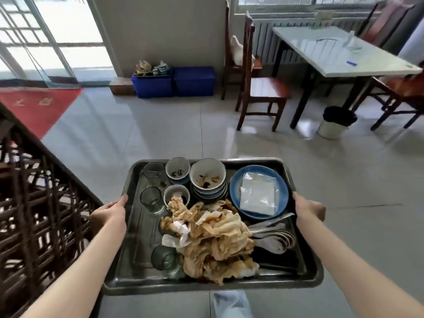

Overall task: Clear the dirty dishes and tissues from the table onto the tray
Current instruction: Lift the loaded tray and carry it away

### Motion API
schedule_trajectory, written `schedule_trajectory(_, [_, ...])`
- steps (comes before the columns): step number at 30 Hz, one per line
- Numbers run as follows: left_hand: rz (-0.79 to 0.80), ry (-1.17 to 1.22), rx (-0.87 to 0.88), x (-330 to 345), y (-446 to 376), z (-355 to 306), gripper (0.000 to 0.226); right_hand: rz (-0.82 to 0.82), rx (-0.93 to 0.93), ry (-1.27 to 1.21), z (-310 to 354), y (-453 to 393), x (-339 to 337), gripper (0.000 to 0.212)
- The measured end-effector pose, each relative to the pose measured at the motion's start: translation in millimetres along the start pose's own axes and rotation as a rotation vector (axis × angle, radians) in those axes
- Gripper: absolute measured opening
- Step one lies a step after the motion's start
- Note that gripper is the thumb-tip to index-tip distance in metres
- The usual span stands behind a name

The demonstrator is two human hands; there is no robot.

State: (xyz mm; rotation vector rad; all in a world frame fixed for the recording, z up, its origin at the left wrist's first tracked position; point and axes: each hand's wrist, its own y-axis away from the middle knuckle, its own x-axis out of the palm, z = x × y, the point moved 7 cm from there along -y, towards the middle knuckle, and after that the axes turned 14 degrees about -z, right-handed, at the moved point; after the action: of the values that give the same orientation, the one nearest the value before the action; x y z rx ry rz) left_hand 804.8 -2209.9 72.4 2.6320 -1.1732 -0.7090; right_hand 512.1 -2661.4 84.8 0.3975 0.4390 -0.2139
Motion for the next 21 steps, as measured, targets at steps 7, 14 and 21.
schedule_trajectory(7, [-0.125, 0.001, -0.068, 178, -61, -86, 0.045, 0.050, -0.027, 0.019, 121, -44, 205, 0.030])
schedule_trajectory(14, [-0.188, -0.010, -0.105, 320, -127, -176, 0.032, 0.093, -0.030, 0.016, 232, -57, 387, 0.031])
schedule_trajectory(21, [-0.172, -0.033, -0.077, 498, -215, -301, 0.034, 0.076, -0.035, 0.021, 336, -63, 587, 0.041])
